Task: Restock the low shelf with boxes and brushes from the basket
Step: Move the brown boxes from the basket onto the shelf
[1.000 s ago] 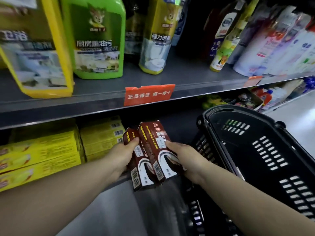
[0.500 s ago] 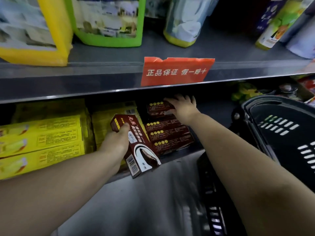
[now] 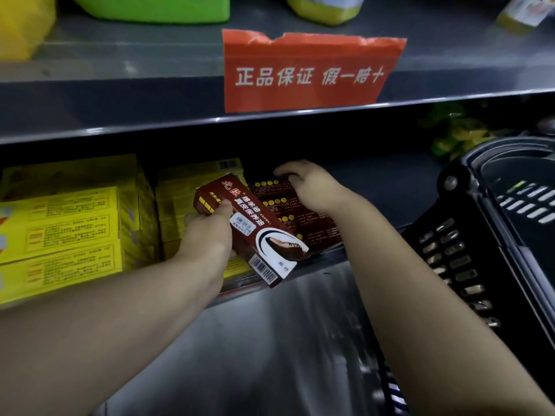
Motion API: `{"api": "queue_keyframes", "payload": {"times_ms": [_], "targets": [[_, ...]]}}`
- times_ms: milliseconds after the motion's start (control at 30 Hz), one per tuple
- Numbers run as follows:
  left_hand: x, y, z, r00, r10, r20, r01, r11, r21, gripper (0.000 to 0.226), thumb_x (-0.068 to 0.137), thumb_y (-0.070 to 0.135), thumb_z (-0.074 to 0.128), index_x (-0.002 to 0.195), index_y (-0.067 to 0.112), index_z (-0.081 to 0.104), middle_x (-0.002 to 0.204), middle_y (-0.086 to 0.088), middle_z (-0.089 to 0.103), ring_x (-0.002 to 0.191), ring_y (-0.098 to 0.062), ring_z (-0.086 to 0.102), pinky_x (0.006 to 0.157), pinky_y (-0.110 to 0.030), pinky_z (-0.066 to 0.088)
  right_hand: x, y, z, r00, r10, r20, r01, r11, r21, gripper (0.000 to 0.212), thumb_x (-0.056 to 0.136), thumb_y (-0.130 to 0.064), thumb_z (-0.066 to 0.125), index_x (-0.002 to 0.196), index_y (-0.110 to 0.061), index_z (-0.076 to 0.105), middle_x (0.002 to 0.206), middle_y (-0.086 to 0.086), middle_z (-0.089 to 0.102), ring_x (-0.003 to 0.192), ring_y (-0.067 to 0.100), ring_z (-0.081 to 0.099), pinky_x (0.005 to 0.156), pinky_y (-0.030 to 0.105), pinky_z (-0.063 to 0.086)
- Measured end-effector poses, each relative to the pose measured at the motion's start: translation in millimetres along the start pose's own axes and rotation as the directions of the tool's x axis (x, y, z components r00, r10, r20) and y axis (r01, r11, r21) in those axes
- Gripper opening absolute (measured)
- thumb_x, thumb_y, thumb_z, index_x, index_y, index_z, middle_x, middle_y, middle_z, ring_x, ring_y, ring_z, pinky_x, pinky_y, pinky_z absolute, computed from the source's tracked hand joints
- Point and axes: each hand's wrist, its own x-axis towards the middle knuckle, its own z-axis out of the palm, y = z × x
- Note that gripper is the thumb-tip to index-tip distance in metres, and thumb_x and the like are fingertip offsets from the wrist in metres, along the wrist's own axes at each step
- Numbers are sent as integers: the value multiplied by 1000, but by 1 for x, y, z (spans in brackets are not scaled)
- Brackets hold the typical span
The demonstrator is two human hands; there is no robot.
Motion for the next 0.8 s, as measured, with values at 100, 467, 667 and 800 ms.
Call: {"api": "queue_keyframes", "payload": {"times_ms": [100,467,667,800], "targets": [[-3,0,2,1000,-6,17,7,997,-80,37,95,33,51,121,7,49,97,-8,68,88,-23,66,84,-41,53,-28,-23,-9,990,-40,136,-16,923,385,24,98,-22,45,111,-23,66,111,-12,64,107,6,58,82,4,41],[-13,4,-1,958,130,255,-208,928,309,24,98,32,43,115,17,52,118,-2,60,101,-16,57,89,-29,43,-45,-32,-39,962,23,272,-136,903,407,30,86,-27,66,113,-16,58,102,3,71,83,14,69,76,28,56],[-4,-4,-11,866,199,458,-500,345,794,55,93,25,51,144,17,30,151,-2,30,124,-21,45,92,-23,36,3,-20,-49,998,-32,-46,18,959,-283,54,89,-26,61,138,-26,38,136,5,50,124,28,47,104,43,37],[-2,-4,-14,825,170,539,-564,188,804,66,93,30,51,149,18,18,157,1,16,143,-16,16,110,-23,18,38,-8,-42,989,-83,-125,18,893,-449,52,89,-25,61,135,-33,39,142,3,44,136,30,30,115,49,6]]}}
